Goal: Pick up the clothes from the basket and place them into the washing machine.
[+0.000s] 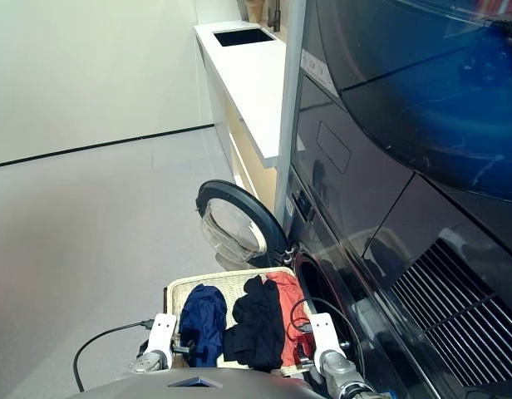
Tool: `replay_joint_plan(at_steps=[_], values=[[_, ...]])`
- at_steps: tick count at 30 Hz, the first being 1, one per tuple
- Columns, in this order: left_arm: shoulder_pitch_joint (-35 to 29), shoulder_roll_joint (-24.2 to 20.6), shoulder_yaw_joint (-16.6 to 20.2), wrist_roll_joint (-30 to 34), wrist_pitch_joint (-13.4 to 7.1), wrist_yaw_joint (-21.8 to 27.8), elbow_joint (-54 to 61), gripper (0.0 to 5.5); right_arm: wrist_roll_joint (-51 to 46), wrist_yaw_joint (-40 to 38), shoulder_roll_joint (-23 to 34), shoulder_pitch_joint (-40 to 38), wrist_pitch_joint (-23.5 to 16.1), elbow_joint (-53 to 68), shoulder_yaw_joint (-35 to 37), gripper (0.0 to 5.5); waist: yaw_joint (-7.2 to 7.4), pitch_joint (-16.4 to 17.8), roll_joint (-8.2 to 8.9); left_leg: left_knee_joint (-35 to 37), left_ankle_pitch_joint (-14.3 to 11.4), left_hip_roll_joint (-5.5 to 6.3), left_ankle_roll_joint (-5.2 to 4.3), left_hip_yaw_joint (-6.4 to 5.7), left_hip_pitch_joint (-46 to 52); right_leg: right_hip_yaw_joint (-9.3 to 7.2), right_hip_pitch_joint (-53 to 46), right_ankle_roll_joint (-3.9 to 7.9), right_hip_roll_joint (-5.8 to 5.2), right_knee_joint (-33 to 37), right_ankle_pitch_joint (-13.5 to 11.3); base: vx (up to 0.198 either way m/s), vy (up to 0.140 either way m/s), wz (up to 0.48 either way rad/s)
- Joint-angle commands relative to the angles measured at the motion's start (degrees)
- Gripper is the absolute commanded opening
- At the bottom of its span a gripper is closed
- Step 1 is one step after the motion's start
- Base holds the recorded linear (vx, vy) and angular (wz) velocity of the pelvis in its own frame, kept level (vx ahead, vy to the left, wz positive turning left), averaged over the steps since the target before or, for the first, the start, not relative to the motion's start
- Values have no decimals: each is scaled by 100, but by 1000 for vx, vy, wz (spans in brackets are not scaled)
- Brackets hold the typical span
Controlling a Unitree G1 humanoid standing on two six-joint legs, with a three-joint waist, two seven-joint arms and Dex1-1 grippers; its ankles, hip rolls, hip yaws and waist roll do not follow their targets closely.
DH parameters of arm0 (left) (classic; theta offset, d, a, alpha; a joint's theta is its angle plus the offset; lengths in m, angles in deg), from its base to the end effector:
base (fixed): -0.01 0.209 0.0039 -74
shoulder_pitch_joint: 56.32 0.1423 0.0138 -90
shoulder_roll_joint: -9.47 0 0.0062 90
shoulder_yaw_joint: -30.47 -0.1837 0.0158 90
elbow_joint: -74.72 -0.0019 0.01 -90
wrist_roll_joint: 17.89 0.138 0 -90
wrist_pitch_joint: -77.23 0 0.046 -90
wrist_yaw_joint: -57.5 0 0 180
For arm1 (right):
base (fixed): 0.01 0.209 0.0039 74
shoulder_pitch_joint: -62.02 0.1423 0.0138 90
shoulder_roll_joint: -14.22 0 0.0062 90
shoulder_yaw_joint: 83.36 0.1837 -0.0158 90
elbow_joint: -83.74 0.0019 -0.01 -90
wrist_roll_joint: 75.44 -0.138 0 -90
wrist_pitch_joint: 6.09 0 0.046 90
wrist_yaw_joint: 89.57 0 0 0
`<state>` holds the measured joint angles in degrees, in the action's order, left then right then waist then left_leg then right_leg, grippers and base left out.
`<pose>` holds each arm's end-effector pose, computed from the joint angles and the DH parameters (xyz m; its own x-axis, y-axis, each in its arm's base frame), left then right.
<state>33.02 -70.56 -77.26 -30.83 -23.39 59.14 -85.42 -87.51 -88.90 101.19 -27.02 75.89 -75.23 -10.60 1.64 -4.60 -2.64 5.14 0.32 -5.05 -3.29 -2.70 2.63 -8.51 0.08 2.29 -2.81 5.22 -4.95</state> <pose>0.0820 0.1644 -0.1202 0.4980 -0.0526 -0.8656 0.1135 0.9935 0.0049 0.0857 -0.2067 -0.1142 0.4829 -0.0704 -0.8729 -0.1114 0.9837 -0.1410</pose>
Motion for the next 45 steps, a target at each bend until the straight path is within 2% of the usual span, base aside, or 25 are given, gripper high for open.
replay_joint_plan(at_steps=[1,23,31,38,42,45], values=[[-495,-125,-42,65,-140,29,-293,550,-44,-6,-254,407,-213,-194,118,550,102,196,413,-112,-251,238,5,403,282,269,-401,614,-282,-32,520,0,0,0],[-649,-135,27,-188,-148,-4,-283,550,-201,0,-263,549,-284,204,-11,550,143,376,407,-106,-158,263,-2,432,-17,304,-76,646,-318,-43,414,0,0,0],[-1031,-209,-44,-471,-246,-163,-18,550,-274,-62,-230,758,-361,777,-295,550,178,601,429,-121,-37,278,-30,484,-436,333,368,677,-346,-83,291,-6,3,-5],[-1627,-253,-223,-773,-317,-388,173,550,-409,-175,-199,1239,-471,1444,-699,550,213,1087,476,-268,56,267,-55,530,-1163,379,1119,673,-368,-294,226,-7,3,-6],[-1946,-282,-285,-841,-349,-550,237,550,-527,-268,-164,1492,-568,1890,-827,550,244,1333,496,-500,21,271,-58,538,-1576,392,1504,656,-393,-523,250,0,0,0],[-2308,-382,-320,-948,-372,-667,333,550,-601,-348,-134,1825,-650,2277,-1010,550,272,1565,543,-819,-19,243,-62,556,-2116,426,2041,629,-372,-848,277,-91,4,12]])
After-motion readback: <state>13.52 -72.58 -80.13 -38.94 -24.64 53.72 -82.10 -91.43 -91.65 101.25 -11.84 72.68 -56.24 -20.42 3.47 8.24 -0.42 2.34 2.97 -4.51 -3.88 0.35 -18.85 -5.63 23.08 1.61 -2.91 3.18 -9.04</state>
